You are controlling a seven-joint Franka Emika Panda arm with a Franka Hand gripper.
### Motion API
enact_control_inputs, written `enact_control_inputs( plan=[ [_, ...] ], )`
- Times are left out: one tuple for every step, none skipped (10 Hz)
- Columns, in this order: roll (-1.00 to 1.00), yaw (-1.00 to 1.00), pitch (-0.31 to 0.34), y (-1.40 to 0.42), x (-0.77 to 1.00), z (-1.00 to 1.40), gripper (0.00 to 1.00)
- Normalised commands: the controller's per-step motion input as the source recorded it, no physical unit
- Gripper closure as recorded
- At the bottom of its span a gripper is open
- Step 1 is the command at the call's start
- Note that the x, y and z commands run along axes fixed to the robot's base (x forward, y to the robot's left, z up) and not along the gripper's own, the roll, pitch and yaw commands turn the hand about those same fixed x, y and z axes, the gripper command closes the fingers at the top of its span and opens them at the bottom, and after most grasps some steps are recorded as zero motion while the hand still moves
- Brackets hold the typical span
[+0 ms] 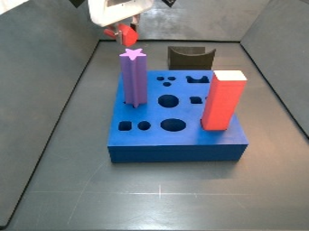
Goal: Pick up the 3 prong object. Move up. Rotate the 3 prong object. Place the 3 prong object on the fixture. Regrasp the 3 prong object. Move to above the board. Insert the 3 prong object.
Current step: Rotate the 3 prong object.
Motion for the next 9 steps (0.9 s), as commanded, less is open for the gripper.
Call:
enact_control_inputs(
  plan=[
    [0.0,-1.0,0.002,0.02,-0.01,0.0,1.0],
    [0.0,-1.0,0.002,0.02,-0.01,0.0,1.0],
    [0.0,-1.0,0.002,0.02,-0.01,0.0,1.0],
    [0.0,-1.0,0.002,0.02,-0.01,0.0,1.0],
    [0.0,-1.0,0.003,0.02,-0.01,0.0,1.0],
    [0.0,-1.0,0.003,0.02,-0.01,0.0,1.0],
    [0.0,-1.0,0.003,0.02,-0.01,0.0,1.0],
    [0.0,-1.0,0.004,0.02,-0.01,0.0,1.0],
    [0.0,-1.0,0.005,0.02,-0.01,0.0,1.0]
  ],
)
